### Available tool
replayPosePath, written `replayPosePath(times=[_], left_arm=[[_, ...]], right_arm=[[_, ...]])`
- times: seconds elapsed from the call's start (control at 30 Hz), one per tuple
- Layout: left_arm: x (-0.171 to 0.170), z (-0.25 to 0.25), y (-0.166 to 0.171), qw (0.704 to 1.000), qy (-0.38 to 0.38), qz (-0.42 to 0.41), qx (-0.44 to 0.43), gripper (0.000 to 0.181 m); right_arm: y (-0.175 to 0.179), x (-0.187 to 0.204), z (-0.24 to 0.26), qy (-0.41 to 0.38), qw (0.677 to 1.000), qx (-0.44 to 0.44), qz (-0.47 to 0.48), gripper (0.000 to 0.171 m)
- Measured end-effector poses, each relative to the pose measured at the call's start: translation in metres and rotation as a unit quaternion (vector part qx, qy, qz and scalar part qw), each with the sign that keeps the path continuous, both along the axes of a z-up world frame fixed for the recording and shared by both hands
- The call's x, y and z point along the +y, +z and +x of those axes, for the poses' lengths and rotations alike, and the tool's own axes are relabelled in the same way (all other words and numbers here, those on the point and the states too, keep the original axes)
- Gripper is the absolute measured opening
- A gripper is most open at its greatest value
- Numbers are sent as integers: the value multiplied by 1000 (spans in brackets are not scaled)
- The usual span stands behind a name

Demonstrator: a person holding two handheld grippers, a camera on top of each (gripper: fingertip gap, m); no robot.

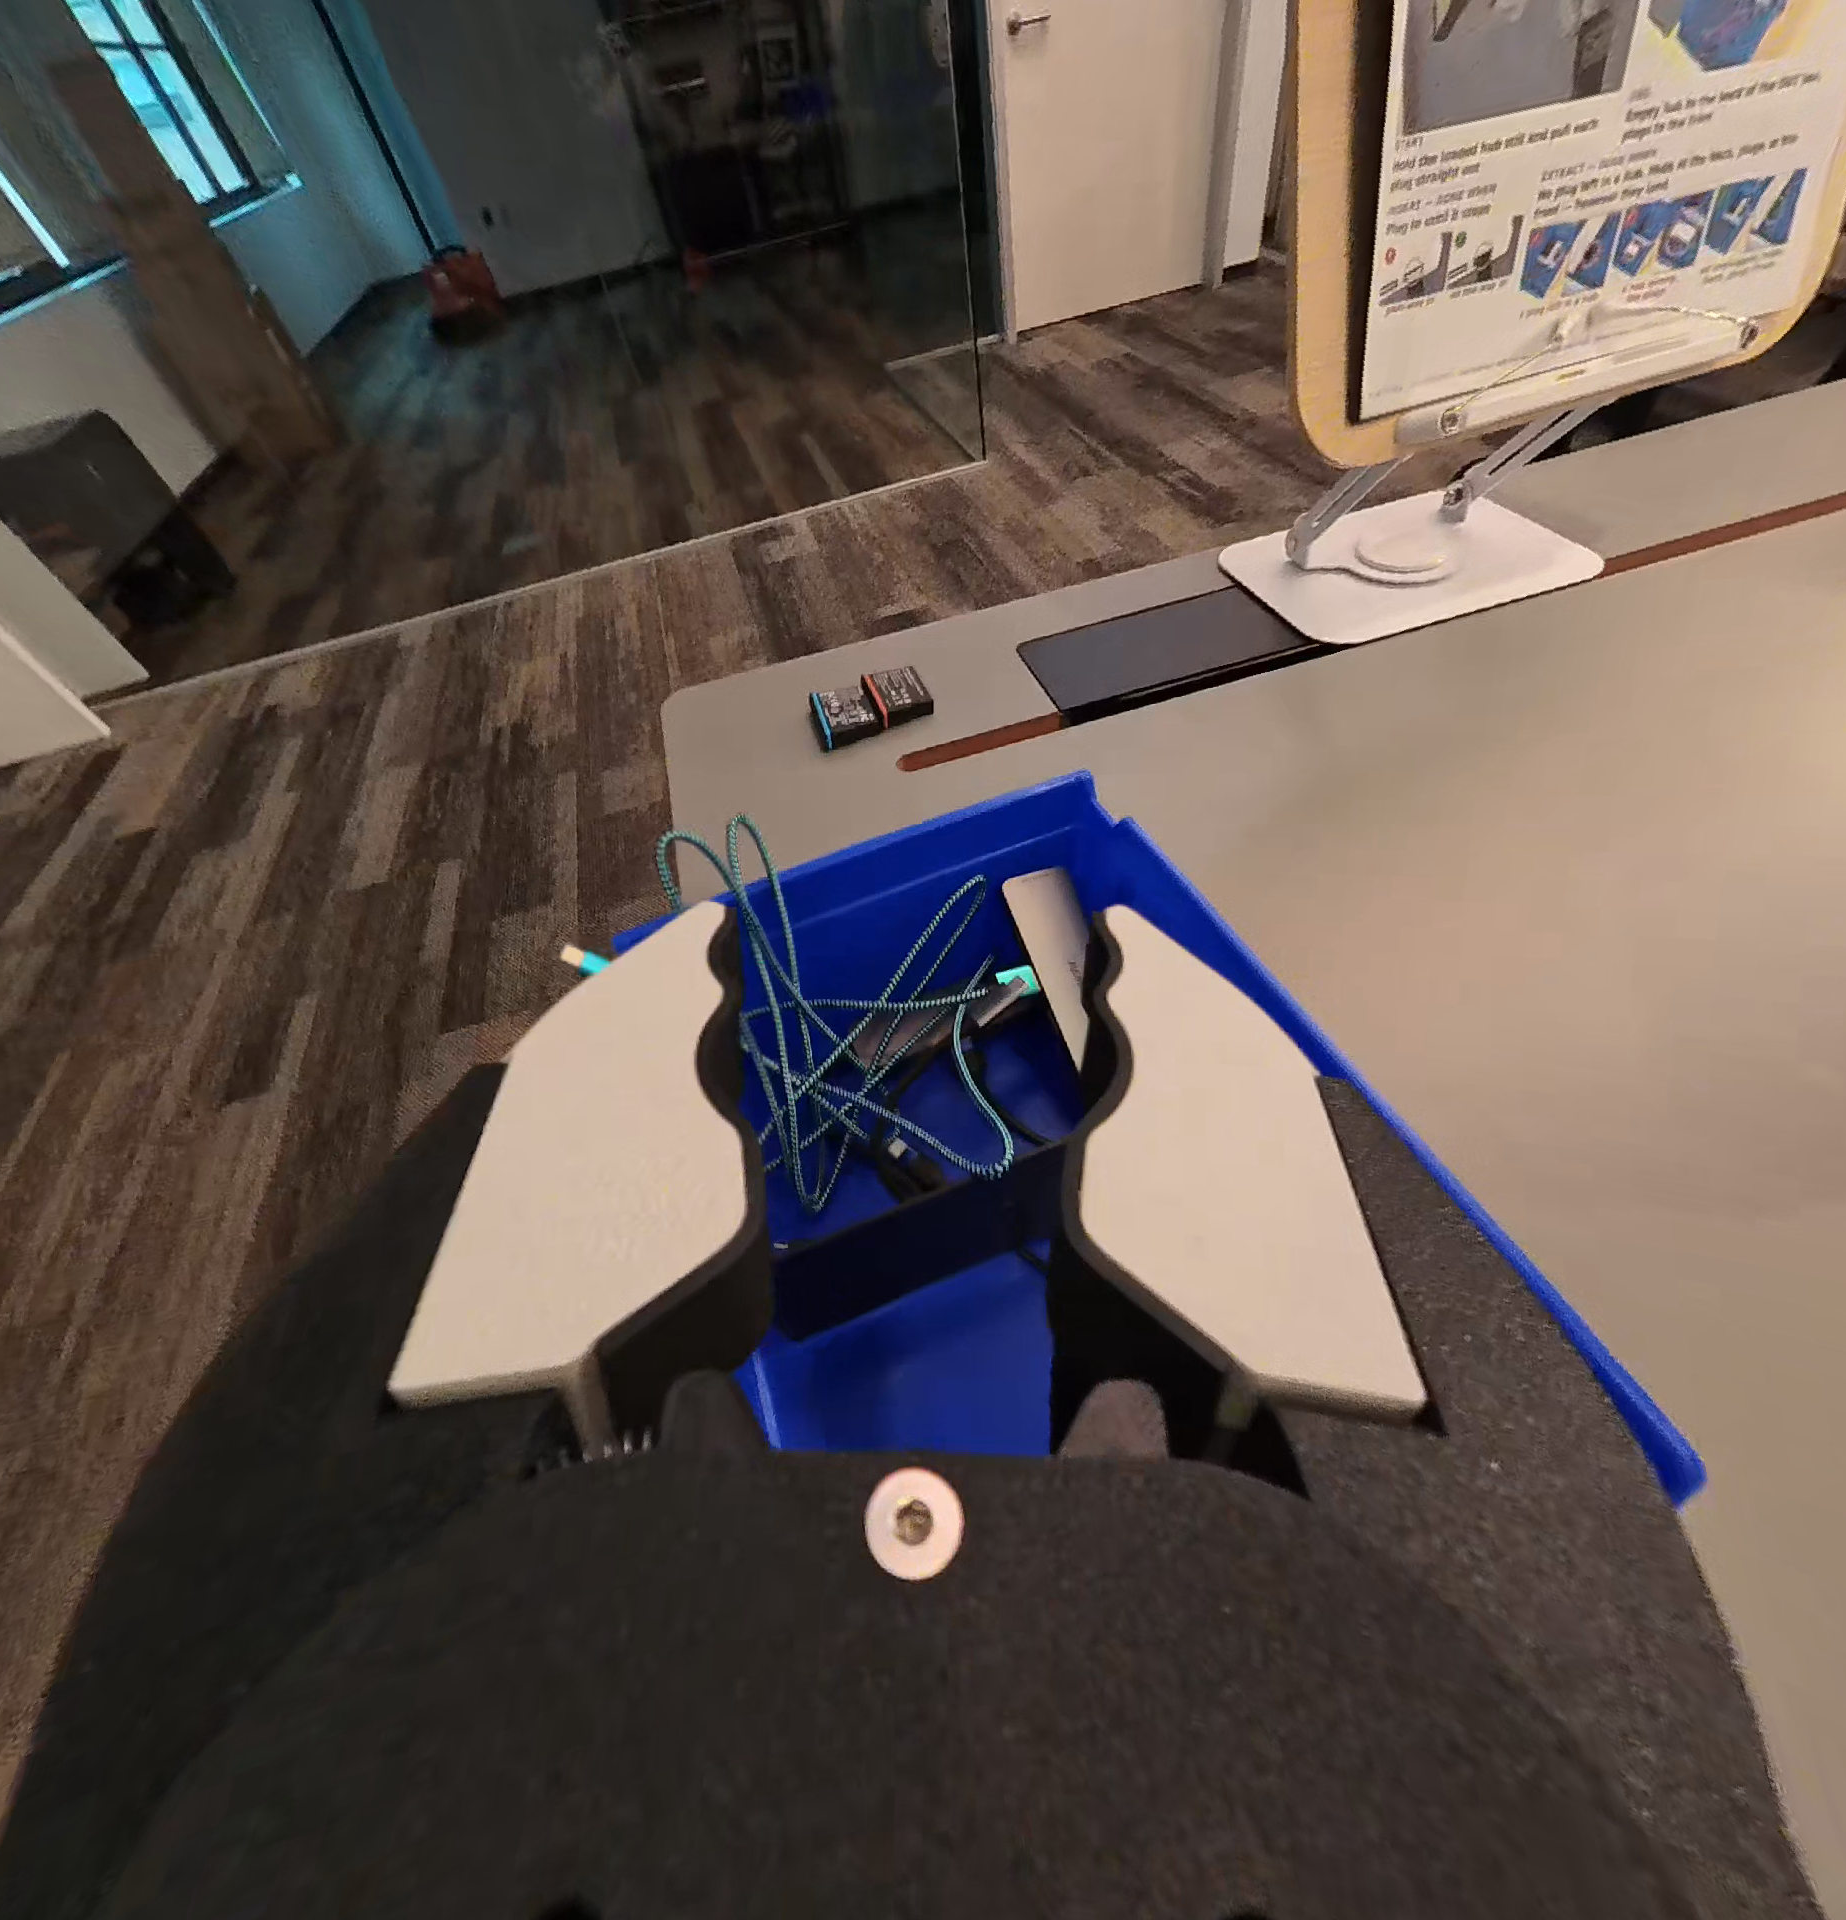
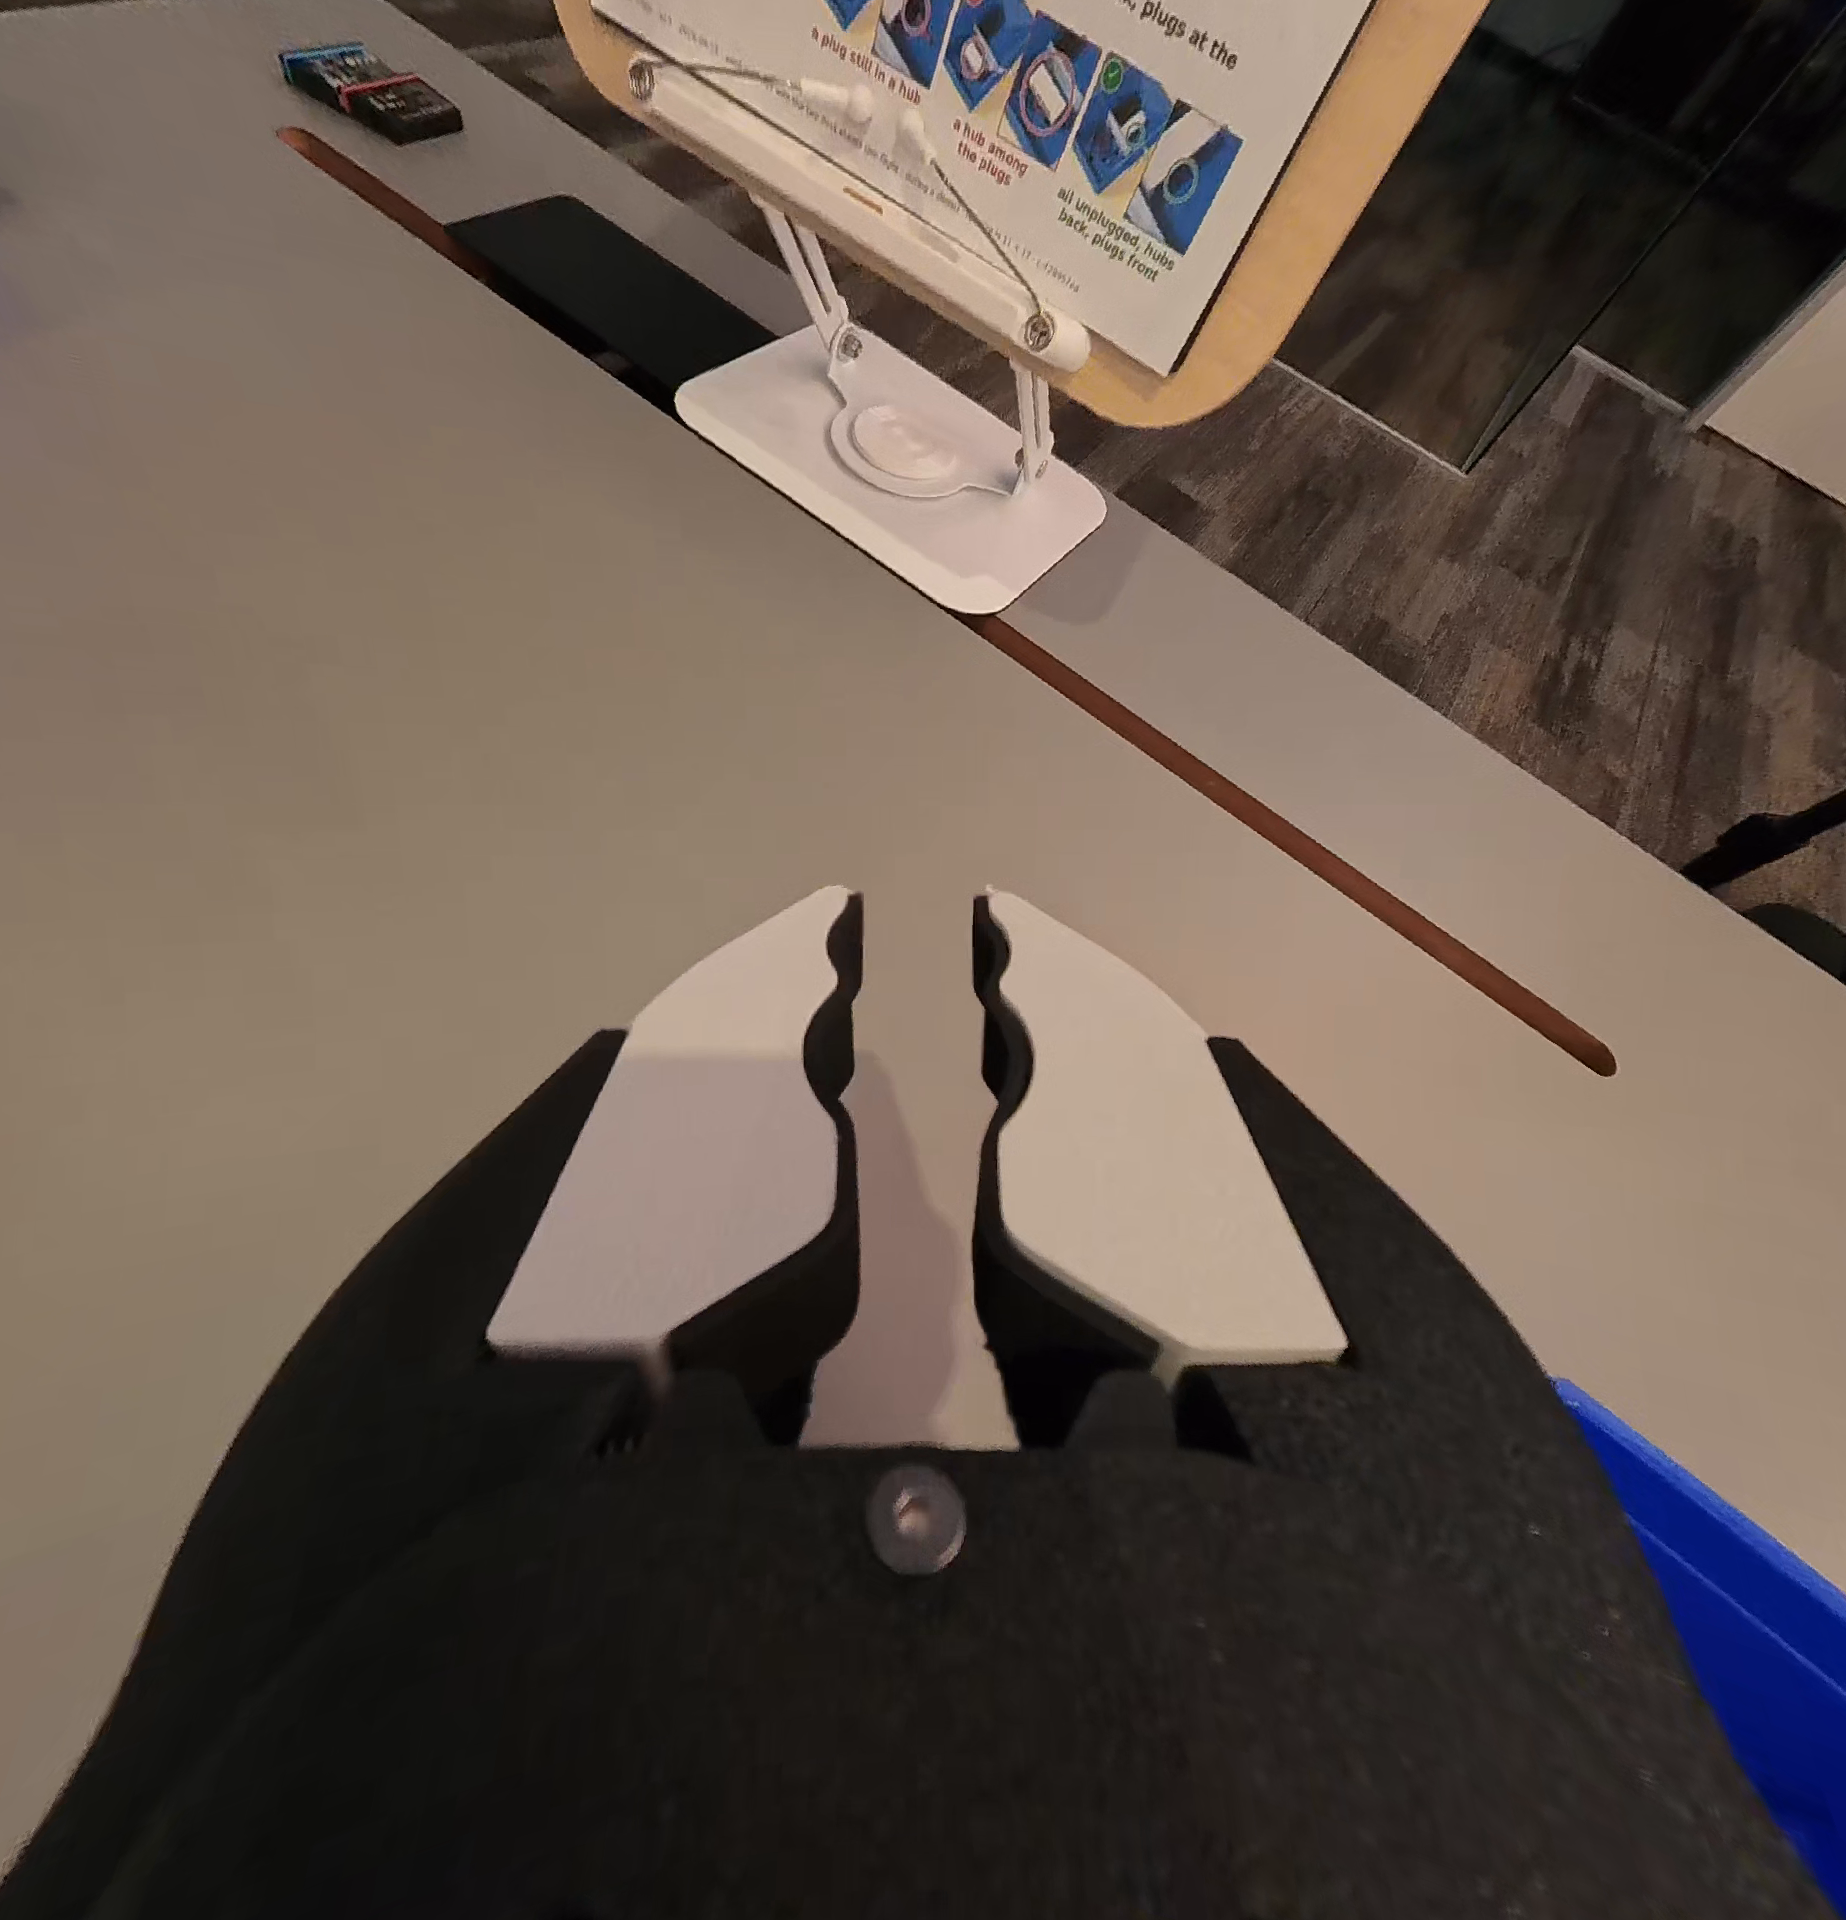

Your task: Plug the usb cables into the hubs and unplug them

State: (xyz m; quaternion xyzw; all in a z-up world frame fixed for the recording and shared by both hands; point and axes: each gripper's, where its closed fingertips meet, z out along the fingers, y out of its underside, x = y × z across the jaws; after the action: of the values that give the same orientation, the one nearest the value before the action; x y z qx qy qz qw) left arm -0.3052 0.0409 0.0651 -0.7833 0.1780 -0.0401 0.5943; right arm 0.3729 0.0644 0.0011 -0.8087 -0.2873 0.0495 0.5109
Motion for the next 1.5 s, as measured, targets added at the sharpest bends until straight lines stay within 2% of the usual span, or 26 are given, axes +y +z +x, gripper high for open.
replayPosePath(times=[0.2,0.27,0.33,0.4,0.73,0.9,1.1,1.23,1.37,1.5], left_arm=[[13,23,4,999,-18,26,28,44],[15,29,11,998,-21,50,30,39],[16,35,16,996,-34,77,32,23],[19,37,13,996,-38,75,38,19],[52,41,-62,986,-63,-113,102,37],[65,56,-87,972,-109,-194,79,38],[78,71,-125,931,-188,-279,139,39],[92,72,-136,912,-217,-267,222,36],[98,67,-145,891,-231,-297,254,33],[101,49,-157,850,-253,-301,351,30]], right_arm=[[-12,2,-2,2,1000,-10,-5,15],[-8,3,-4,3,1000,4,12,12],[3,4,-6,4,998,25,50,11],[12,3,-8,8,996,50,74,9],[3,4,-15,45,997,34,58,7],[-3,5,-26,63,996,6,55,8],[-19,2,-38,86,996,-24,29,9],[-22,-3,-39,94,995,-39,23,9],[-23,-7,-34,90,995,-41,17,9],[-28,-11,-29,89,995,-44,5,9]])
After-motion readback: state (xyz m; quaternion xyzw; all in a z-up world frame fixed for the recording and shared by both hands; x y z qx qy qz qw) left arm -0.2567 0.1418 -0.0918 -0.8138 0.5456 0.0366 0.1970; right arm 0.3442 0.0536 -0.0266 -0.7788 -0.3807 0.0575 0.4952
